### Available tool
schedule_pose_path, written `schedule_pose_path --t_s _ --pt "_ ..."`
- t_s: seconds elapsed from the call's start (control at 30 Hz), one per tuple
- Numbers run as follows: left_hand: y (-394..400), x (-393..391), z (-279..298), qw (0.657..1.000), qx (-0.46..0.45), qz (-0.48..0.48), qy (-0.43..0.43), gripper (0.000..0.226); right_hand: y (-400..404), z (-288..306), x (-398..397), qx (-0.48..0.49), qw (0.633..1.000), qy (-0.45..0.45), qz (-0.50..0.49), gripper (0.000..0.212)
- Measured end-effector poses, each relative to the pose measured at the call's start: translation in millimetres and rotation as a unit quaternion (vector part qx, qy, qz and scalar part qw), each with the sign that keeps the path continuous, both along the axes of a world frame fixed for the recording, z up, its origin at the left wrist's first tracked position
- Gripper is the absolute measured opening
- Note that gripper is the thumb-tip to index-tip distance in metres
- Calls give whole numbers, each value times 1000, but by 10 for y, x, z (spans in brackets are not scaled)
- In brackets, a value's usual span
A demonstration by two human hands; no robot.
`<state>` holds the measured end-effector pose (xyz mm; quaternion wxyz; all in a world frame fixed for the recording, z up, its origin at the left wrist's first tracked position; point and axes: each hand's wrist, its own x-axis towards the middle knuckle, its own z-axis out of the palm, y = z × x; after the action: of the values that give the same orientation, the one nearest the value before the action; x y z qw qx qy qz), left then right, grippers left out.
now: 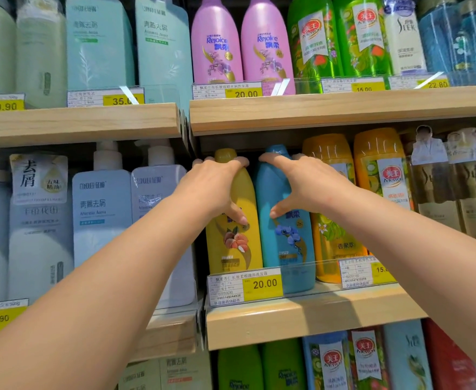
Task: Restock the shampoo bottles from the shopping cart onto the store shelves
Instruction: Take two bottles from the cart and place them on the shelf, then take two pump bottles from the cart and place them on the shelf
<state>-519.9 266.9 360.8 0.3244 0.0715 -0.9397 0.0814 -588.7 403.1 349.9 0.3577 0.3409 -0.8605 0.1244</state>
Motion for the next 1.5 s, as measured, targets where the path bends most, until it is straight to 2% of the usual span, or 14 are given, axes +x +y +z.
schedule_pose_path --t_s 0.33,0.43,0.57,0.63,0.77,0.93,1.03,1.2,1.37,1.43,1.5 --pt "71 94 -206 999 37 5 27 98 24 -202 132 -55 999 0 -3 87" --pt "142 248 -398 994 31 -9 102 77 89 -370 248 -110 992 69 3 66" --pt "150 446 -739 953 -99 -50 282 24 71 -711 401 -142 969 198 46 29" --pt "128 576 -938 951 -107 -45 287 22 27 -911 506 -136 962 225 73 25" --pt "65 848 -1506 967 -75 -37 239 22 -67 -1382 751 -104 964 213 123 24" --pt "-185 1277 -2266 983 -22 17 182 25 -246 -2057 984 -41 967 143 205 22" --pt "-387 1588 -2755 990 48 70 111 31 -425 -2503 1111 29 960 50 273 26" --pt "-676 2083 -3476 976 156 152 4 37 -790 -3130 1380 115 944 -95 295 37" --pt "-1137 2916 -4114 943 237 226 -60 36 -1341 -3758 1945 172 915 -184 315 31" --pt "-1300 3298 -4276 910 291 283 -86 28 -1573 -3989 2201 211 897 -215 324 33" --pt "-1562 3806 -4451 878 338 325 -97 30 -1910 -4232 2573 264 867 -261 331 39"
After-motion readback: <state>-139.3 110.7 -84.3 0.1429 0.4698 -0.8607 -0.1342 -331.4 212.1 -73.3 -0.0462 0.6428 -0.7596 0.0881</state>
